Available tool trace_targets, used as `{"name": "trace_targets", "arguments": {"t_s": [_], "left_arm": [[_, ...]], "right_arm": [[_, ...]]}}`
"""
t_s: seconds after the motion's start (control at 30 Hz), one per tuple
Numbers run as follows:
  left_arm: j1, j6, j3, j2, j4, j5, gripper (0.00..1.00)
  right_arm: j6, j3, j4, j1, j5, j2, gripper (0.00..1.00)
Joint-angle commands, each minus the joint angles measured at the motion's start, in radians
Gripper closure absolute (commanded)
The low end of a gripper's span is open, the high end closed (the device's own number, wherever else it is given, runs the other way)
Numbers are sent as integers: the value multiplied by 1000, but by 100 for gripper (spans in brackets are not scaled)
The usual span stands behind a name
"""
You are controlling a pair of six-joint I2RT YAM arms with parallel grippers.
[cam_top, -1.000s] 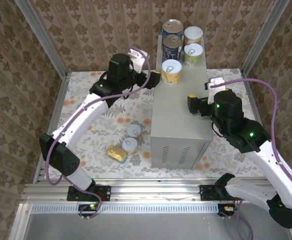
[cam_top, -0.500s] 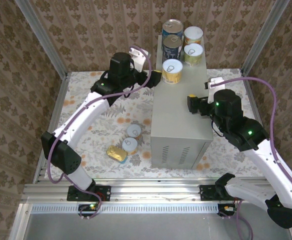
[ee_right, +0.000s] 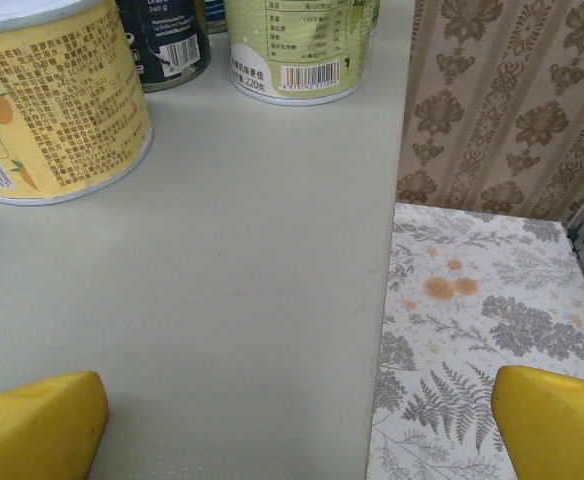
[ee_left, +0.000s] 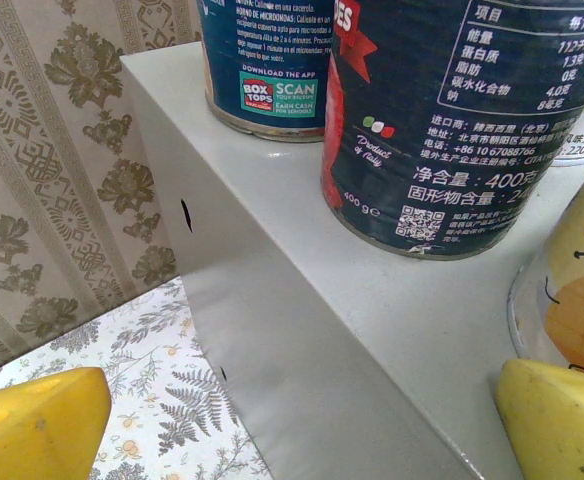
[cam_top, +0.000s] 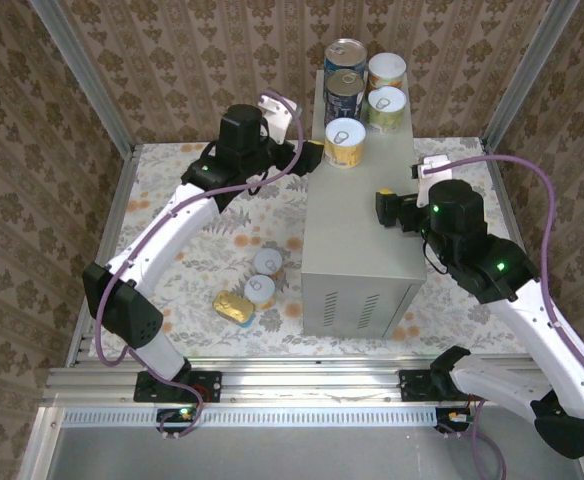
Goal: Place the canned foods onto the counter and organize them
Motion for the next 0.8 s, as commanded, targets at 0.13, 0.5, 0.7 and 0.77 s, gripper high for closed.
{"name": "trace_targets", "arguments": {"t_s": [0.13,0.5,0.7,0.77], "left_arm": [[9,-5,4,47,-48,5,0],[15,-11,-8,35,-50,5,0],[33,-25,-90,-73,-28,-1,0],[39,-24,-137,-135,-30,-9,0]], "right_arm": [[15,-24,7,-6,-22,-14,0],[11,-21,7,-8,-28,-15,0],[-35,-12,26,-7,-88,-34,0],[-64,-3,27,-7,-115,-44,0]]}}
